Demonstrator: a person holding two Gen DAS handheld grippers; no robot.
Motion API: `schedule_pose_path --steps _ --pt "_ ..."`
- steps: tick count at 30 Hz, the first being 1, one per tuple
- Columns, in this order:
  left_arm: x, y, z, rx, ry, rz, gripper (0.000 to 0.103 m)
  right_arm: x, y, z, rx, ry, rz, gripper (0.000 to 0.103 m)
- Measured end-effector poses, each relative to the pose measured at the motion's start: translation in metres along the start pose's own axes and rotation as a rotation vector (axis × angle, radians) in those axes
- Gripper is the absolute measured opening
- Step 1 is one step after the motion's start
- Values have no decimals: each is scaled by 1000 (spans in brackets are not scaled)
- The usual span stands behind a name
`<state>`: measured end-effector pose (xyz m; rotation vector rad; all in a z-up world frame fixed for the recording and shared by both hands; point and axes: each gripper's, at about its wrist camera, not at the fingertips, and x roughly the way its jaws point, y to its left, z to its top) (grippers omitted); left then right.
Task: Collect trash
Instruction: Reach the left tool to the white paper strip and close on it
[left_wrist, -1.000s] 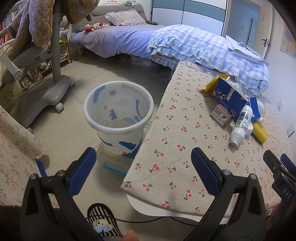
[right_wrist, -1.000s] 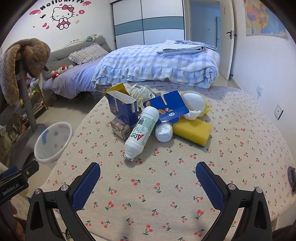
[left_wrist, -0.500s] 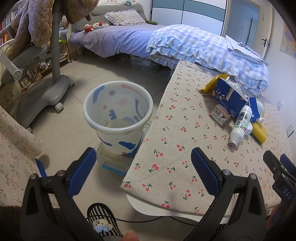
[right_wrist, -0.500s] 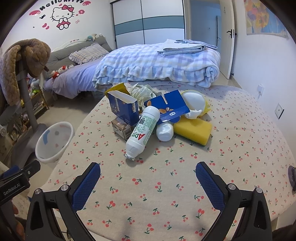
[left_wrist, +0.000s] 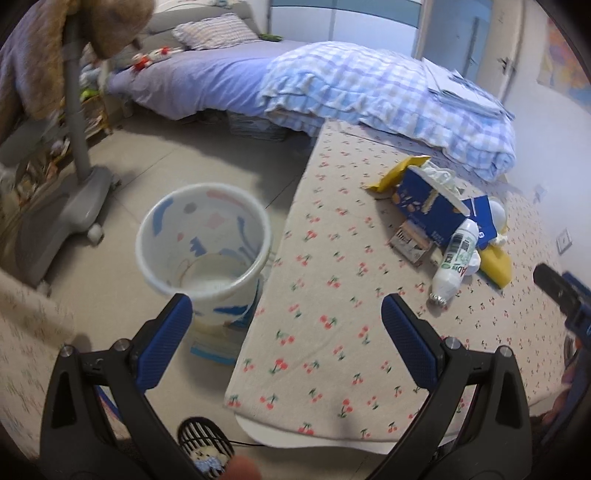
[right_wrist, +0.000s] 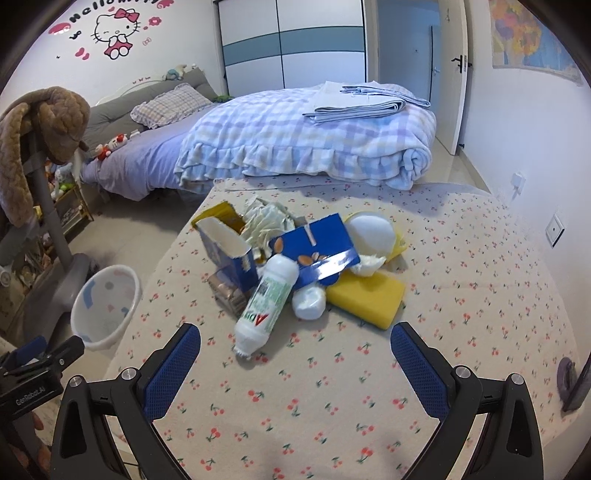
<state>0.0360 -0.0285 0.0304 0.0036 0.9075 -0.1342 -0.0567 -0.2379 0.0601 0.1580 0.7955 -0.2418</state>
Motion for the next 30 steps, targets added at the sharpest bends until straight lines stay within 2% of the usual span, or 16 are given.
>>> schedule_pose_path --steps 4,6,11,15,17,22,24,27,30 --pt "11 -12 23 10 43 -50 102 19 -22 26 7 102 87 103" --pt "18 -20 34 11 69 -99 102 32 -35 38 8 158 113 103" --pt "41 -51 58 2 109 -202 102 62 -67 59 -26 226 69 103" --pt "59 -75 71 -24 128 -258 101 86 -105 69 68 237 47 103" --pt "67 -88 79 -40 138 -282 100 99 -124 74 132 269 38 103" --pt "86 -116 92 -40 132 -283 98 131 -151 88 264 304 103 103" --pt "94 -122 94 -51 146 -282 90 146 -155 93 295 313 120 103" --pt "103 -130 96 -54 156 -278 83 161 -155 100 299 297 97 103" --pt "109 -136 95 -36 159 -263 72 175 -155 106 313 291 134 103"
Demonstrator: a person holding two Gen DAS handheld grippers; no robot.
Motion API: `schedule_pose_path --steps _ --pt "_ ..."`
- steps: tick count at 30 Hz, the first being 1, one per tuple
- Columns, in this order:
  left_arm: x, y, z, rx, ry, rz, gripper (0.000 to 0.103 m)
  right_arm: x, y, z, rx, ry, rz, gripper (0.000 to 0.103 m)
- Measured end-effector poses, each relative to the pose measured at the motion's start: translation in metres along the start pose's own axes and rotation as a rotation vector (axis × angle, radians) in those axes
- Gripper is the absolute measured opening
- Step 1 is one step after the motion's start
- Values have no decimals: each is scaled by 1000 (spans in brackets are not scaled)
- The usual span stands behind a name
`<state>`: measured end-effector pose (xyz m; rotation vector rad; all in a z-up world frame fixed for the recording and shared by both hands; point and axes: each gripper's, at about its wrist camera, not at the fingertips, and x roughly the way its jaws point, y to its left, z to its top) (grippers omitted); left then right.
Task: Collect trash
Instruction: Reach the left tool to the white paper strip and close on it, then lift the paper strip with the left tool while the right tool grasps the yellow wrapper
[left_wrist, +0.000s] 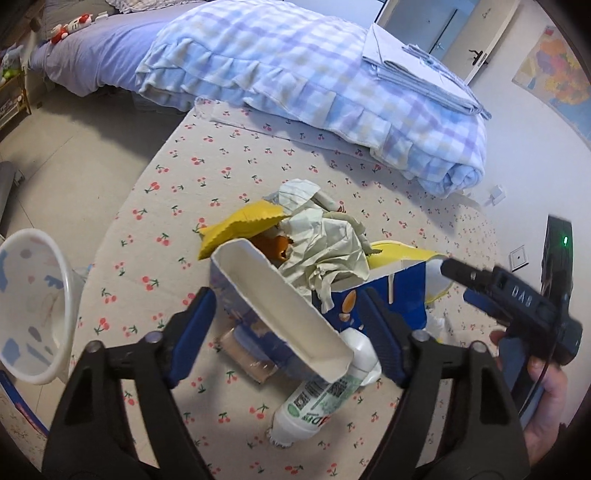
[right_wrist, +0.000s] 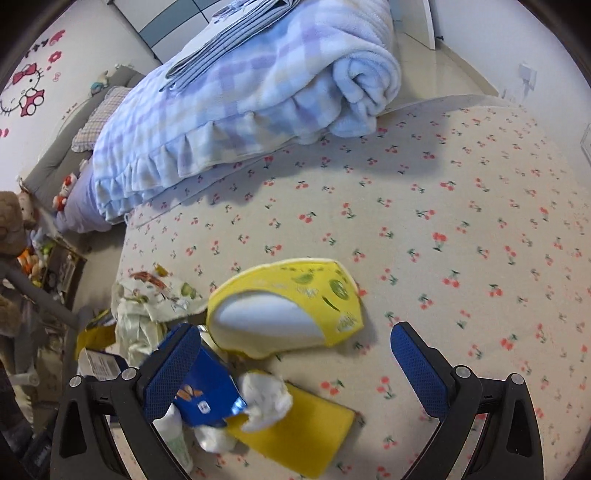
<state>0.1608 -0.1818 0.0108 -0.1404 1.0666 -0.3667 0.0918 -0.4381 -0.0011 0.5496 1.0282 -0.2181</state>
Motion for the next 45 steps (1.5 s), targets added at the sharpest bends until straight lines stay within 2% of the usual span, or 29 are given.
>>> schedule_pose_path --steps 1,3,5,7,9,11,13,15,17,19,20,21,25,28,29,30,32,34,39,41,45 --pt "3 0 0 2 4 3 69 3 2 3 -9 -5 0 103" --pt "6 1 -1 7 11 9 56 6 5 6 -41 -25 -23 103" --pt "7 2 -1 10 9 3 52 8 8 10 -75 -42 -32 103" --pt "4 2 -1 17 0 -2 44 10 8 13 -100 -49 -19 103" --pt "-1 2 -2 28 -13 -7 30 12 10 14 -123 -53 -2 103" --pt "-6 6 -2 28 -26 -17 26 13 12 15 -146 -56 2 100" --pt "-9 9 -3 21 -29 -37 23 16 15 15 -176 -53 6 93" --pt "-12 13 -4 18 -29 -50 20 20 15 14 -188 -39 29 81" --pt "-16 16 -6 17 -36 -56 18 20 16 12 -186 -36 45 79" --pt "-20 19 -7 19 -40 -62 17 15 19 11 -213 -48 45 69" --pt "-23 20 -8 21 -44 -63 17 13 21 10 -226 -53 47 39" --pt "-24 22 -9 22 -48 -63 17 13 22 9 -238 -31 57 18" --pt "-30 27 -12 24 -57 -63 16 13 24 2 -264 0 58 17" --pt "-36 32 -16 21 -61 -66 16 1 25 -1 -275 -26 37 21" --pt "-38 33 -17 22 -63 -66 16 -2 24 -2 -272 -30 31 34" --pt "-41 34 -18 25 -65 -67 16 -5 21 -3 -262 -30 21 61" --pt "-44 37 -20 27 -68 -66 16 -8 17 -8 -240 -33 -13 88" --pt "-47 40 -22 29 -70 -64 16 -8 11 -12 -221 -18 -61 88" --pt "-53 50 -26 16 -76 -59 16 -7 5 -10 -181 -4 -38 88" --pt "-55 54 -26 8 -79 -58 16 -9 12 -9 -220 -30 -48 88" --pt "-57 61 -27 -2 -81 -53 16 -8 37 -9 -385 -95 -135 88"
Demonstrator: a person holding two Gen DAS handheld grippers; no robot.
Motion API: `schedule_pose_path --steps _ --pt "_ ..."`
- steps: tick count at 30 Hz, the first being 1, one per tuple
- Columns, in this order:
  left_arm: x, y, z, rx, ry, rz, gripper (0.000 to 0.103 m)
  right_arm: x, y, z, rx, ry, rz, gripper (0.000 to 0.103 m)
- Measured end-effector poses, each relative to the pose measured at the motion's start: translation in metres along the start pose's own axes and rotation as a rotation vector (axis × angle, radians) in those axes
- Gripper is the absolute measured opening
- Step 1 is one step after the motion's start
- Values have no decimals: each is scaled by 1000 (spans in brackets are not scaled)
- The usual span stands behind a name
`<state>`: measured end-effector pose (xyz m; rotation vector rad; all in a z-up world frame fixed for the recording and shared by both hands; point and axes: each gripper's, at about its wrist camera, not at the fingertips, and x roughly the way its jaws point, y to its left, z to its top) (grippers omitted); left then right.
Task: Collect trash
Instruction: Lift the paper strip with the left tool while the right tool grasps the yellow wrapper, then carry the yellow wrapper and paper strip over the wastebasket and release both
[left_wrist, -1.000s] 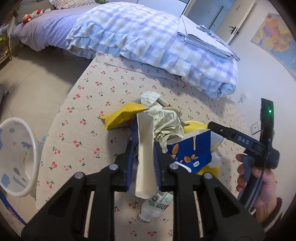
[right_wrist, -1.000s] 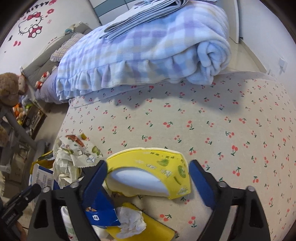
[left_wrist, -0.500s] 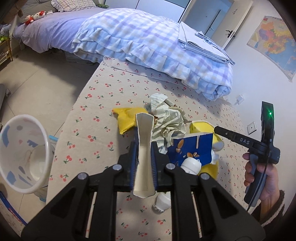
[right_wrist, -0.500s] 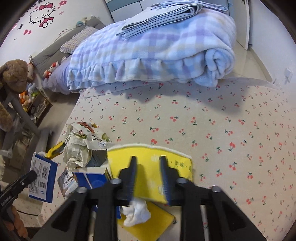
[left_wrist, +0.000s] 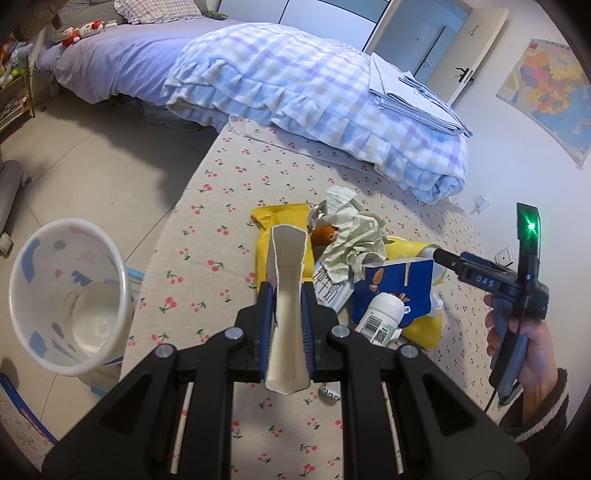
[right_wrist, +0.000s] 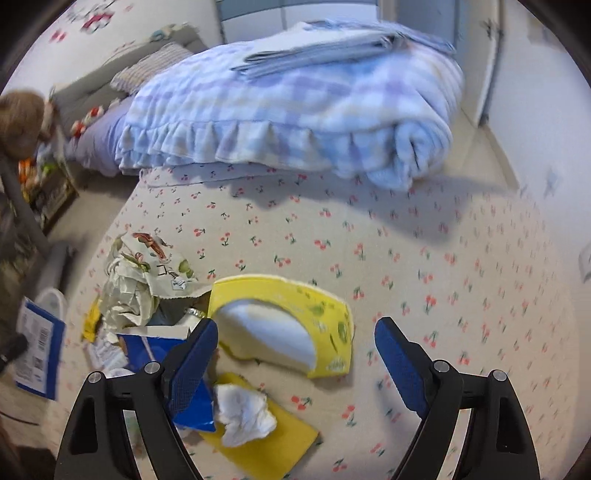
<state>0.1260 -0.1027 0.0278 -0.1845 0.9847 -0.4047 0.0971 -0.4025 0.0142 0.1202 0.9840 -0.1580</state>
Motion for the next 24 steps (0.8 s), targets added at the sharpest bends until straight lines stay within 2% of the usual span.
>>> schedule_pose_path --steps 6,7,8,11,12,14,17,20,24 --pt "1 14 -2 -29 15 6 16 37 24 -3 -211 56 -89 86" --pt "1 16 -3 -30 17 8 16 42 25 -5 -230 60 -95 81" --pt "1 18 -3 -31 17 9 16 45 26 -6 -241 64 -93 67" --pt "0 23 -4 -34 16 14 16 44 28 -7 -275 46 -141 35" --pt "0 24 -4 -36 15 16 16 43 26 -6 -260 51 -128 33" --pt "-1 27 -3 -39 11 17 16 39 20 -5 -217 58 -101 29" --pt "-6 30 -2 -45 0 14 16 31 16 -5 -190 49 -121 26" --pt "-14 32 -1 -49 -19 8 16 12 11 -4 -152 14 -133 26" --pt "-24 38 0 -52 -46 15 16 -23 4 -1 -73 -41 -98 26"
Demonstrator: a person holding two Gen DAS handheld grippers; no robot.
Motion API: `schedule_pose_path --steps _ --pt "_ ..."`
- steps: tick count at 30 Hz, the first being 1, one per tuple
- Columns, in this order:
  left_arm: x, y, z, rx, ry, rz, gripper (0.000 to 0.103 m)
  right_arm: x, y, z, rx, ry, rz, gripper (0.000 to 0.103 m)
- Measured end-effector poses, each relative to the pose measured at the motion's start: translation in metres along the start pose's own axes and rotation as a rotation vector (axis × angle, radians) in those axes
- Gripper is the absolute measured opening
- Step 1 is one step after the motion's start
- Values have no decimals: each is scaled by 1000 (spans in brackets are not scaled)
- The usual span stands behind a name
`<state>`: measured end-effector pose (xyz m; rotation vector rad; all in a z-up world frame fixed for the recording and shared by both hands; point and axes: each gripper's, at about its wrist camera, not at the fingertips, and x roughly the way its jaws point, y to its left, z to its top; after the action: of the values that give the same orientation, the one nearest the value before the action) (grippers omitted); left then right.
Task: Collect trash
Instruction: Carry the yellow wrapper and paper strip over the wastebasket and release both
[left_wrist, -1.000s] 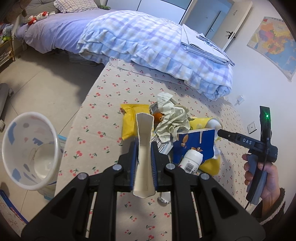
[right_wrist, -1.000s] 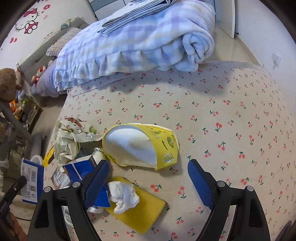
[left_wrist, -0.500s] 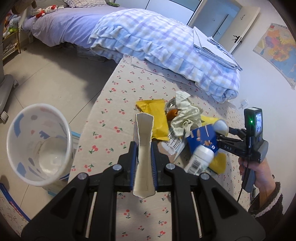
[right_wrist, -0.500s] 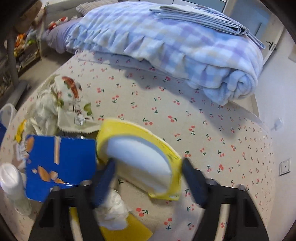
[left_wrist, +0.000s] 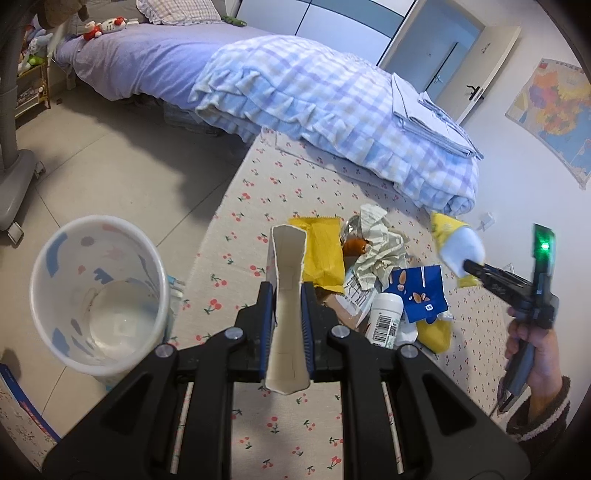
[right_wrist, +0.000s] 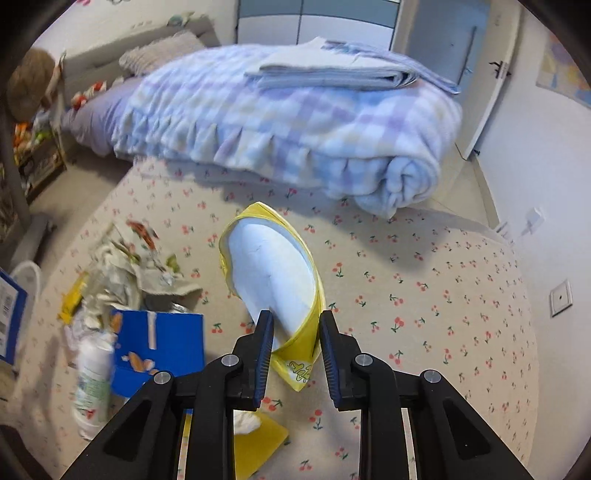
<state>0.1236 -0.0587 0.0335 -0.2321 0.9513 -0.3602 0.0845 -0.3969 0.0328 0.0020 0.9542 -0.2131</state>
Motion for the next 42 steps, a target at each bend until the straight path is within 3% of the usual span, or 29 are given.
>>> schedule_pose_path --steps 11,23,26,28,29,30,36,42 --pt "-29 47 1 -62 -54 60 16 -58 39 -1 7 -79 117 26" --pt "-42 122 -5 -133 -93 164 17 -63 142 -1 -119 -70 273 26" --pt "-37 133 -4 -130 -76 231 27 -58 171 -2 -151 -56 306 26" --pt "-36 136 -5 -125 -39 335 47 -54 192 -2 -177 -44 325 27" --pt "-37 137 -5 -128 -40 356 67 -52 200 -2 -188 -40 330 27" --pt "-41 139 -6 -135 -49 370 78 -51 210 -3 -201 -36 336 27" --pt "-56 150 -11 -116 -40 427 83 -40 264 -4 -258 -9 375 28" --pt "-68 167 -15 -158 -30 450 85 -25 312 -8 -322 23 390 28"
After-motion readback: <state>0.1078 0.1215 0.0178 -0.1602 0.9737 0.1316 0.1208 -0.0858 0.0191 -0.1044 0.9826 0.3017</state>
